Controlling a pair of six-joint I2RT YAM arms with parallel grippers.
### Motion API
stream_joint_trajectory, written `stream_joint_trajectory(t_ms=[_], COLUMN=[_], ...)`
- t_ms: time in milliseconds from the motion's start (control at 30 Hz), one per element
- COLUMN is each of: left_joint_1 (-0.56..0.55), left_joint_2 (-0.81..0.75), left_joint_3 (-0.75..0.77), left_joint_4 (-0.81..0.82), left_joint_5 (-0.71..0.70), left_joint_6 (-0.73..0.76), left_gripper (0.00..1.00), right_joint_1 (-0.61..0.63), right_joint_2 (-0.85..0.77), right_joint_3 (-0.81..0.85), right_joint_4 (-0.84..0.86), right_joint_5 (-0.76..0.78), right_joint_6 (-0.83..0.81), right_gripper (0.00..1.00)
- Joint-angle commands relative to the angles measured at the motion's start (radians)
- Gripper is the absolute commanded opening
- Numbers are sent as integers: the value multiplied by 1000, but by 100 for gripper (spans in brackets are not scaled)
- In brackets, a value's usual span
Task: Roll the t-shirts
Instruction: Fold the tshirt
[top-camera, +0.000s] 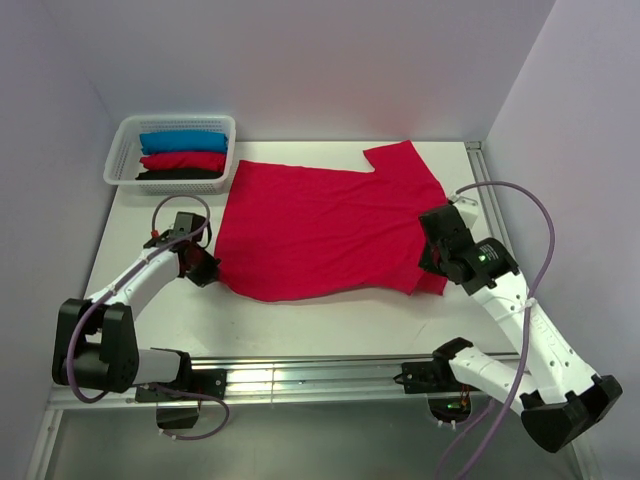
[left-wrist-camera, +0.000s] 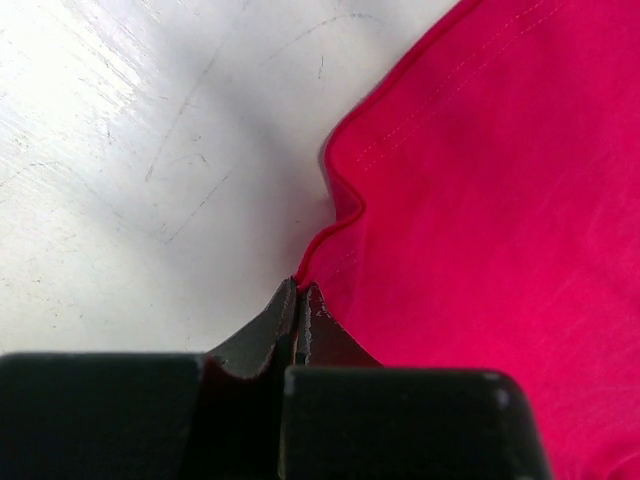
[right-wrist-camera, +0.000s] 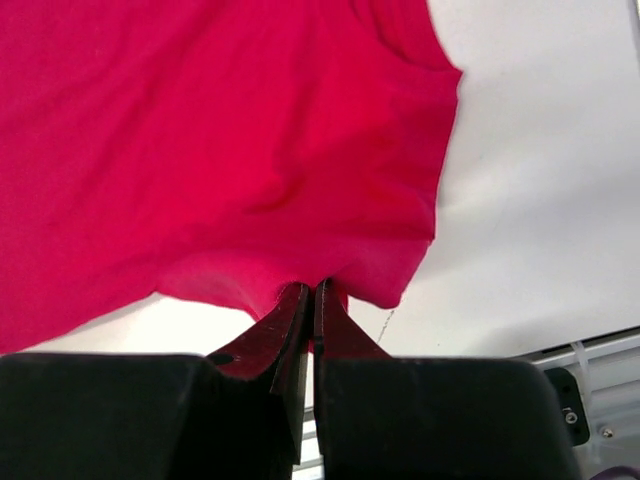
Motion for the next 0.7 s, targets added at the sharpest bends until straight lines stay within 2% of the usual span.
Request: stream_joint_trajectory(t_ms=[0,267,667], left_joint_1=[23,49,73], left_joint_2=[11,21,23], left_joint_3=[45,70,105], left_joint_4=[-18,-28,-37], left_joint_5=[33,81,85], left_joint_6=[-6,10,27], left_gripper=[0,0,1], right_joint_1=[-48,-122,-190], right_joint_2=[18,67,144], right_joint_3=[43,77,135], right_joint_4=[52,84,110], right_joint_5=[10,-42,-32], right_joint_6=[-57,-67,-68], right_gripper=[0,0,0])
